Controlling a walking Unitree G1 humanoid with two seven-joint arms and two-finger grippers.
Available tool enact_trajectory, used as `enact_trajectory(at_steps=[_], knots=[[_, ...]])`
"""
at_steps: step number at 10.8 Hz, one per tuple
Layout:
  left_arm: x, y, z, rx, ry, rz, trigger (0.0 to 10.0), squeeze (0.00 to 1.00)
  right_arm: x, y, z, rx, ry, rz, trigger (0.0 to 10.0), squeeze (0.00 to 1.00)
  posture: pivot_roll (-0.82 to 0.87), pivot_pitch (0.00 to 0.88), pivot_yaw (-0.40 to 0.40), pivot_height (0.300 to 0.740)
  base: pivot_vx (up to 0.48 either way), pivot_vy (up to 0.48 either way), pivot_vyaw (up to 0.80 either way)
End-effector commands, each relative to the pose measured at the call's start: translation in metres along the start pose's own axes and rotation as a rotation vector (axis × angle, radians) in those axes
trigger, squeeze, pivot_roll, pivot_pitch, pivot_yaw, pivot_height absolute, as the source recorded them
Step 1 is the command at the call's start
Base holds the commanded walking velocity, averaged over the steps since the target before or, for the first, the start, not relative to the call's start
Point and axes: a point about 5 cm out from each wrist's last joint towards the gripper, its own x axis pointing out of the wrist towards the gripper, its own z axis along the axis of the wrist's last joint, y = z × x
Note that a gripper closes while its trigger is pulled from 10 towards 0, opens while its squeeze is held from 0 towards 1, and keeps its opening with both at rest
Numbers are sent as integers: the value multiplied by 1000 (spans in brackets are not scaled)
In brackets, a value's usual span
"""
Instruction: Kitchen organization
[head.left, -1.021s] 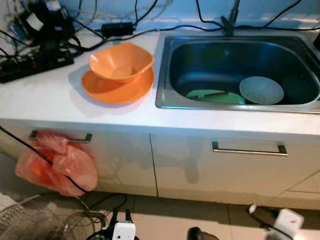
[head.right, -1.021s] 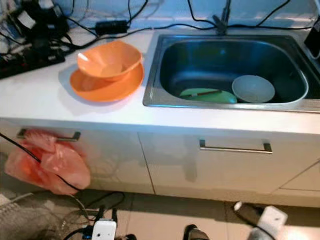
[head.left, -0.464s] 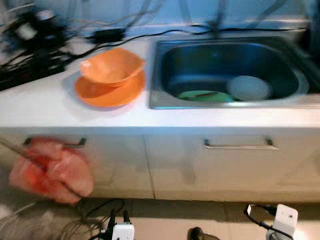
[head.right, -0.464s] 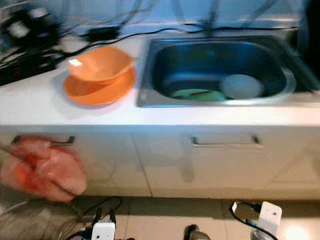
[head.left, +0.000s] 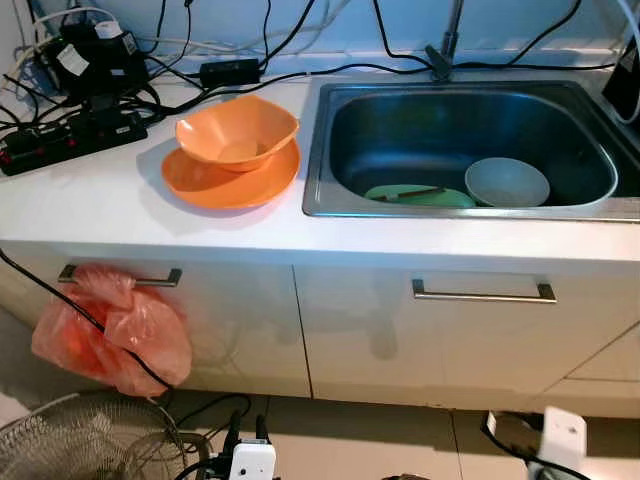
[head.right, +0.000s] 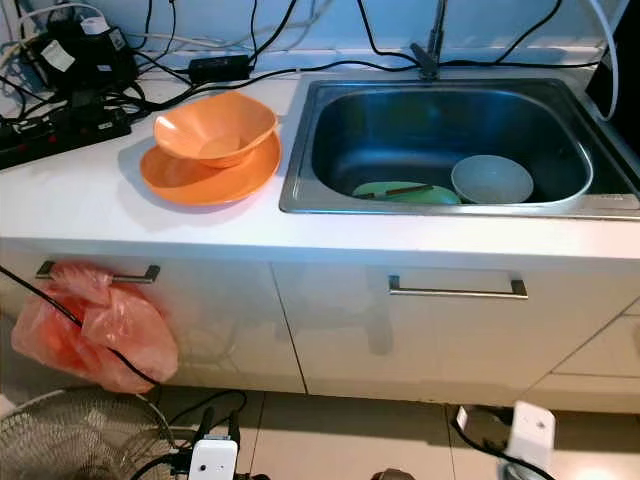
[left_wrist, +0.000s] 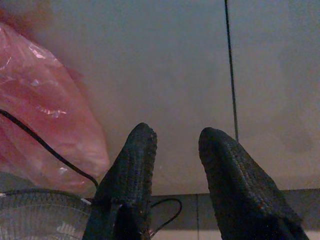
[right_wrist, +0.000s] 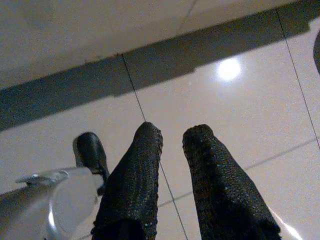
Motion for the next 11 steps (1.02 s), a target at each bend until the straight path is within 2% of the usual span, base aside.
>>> enact_trajectory(at_steps=[1, 2, 3, 7, 11], knots=[[-64, -9, -53, 62, 370, -85, 10000, 0, 1, 0, 9, 1, -11, 14, 10000, 0, 129, 168, -27, 740, 0, 0, 0], [-64, -9, -52, 54, 366, -92, 10000, 0, 1, -1, 13, 0, -15, 13, 10000, 0, 130, 167, -28, 740, 0, 0, 0], [-64, -11, -52, 38, 363, -105, 10000, 0, 1, -8, 7, 4, 3, 11, 10000, 0, 134, 162, -30, 740, 0, 0, 0], [-64, -12, -53, 25, 377, -120, 10000, 0, -1, -12, -8, -3, 33, 25, 10000, 0, 135, 153, -33, 740, 0, 0, 0], [-62, -17, -54, 11, 402, -254, 10000, 0, -1, -6, -7, -43, 32, 122, 10000, 0, 132, 164, -32, 740, 0, 0, 0]])
